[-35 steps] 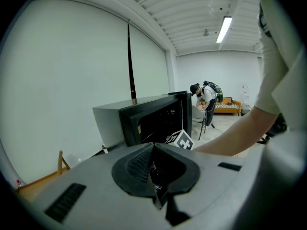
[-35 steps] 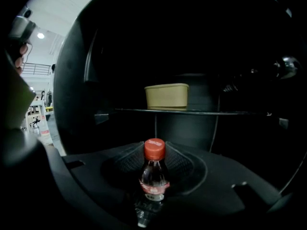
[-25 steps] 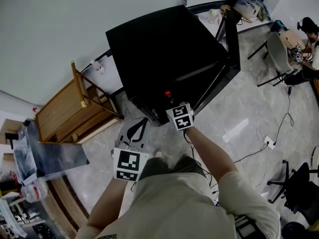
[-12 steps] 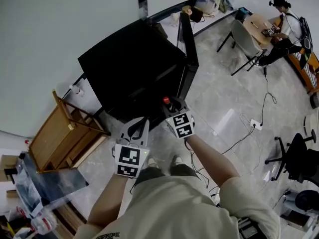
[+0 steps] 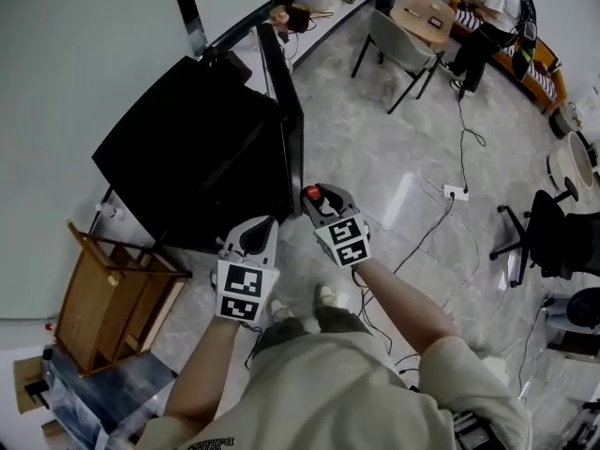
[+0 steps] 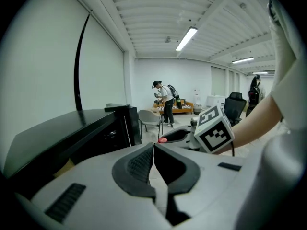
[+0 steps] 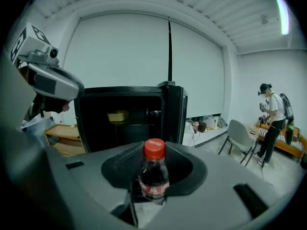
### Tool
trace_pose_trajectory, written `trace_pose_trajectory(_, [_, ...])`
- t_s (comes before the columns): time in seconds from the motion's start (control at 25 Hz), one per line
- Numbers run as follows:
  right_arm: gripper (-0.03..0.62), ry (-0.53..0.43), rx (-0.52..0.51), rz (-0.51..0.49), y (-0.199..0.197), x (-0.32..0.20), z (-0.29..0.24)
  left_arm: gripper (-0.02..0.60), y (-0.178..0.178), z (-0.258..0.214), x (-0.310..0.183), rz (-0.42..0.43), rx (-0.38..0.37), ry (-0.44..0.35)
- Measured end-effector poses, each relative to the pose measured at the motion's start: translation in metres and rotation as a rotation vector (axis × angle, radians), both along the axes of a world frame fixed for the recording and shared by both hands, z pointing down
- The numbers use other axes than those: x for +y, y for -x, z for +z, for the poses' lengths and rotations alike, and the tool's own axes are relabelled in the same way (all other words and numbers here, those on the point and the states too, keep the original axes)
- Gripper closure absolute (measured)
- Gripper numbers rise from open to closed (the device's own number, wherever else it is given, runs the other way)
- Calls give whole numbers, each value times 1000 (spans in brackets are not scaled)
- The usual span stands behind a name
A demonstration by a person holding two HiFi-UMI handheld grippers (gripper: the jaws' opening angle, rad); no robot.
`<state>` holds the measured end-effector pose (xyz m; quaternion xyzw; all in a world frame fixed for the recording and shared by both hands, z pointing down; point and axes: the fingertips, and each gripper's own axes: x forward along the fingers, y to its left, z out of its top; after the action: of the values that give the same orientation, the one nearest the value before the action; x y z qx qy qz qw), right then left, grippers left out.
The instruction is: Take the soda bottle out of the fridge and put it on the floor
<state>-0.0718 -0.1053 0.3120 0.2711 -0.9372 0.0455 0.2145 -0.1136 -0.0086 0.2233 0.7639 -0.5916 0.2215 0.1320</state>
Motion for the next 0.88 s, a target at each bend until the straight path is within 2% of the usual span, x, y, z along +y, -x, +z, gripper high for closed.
trace_pose_trajectory(0.32, [485,63,42,60,-46,2,41,575,-45,51,-16,89,24,102])
trace_pose_trajectory(0.88, [487,187,159,42,-67,6,182,575,-56,210,-37,108,77,317])
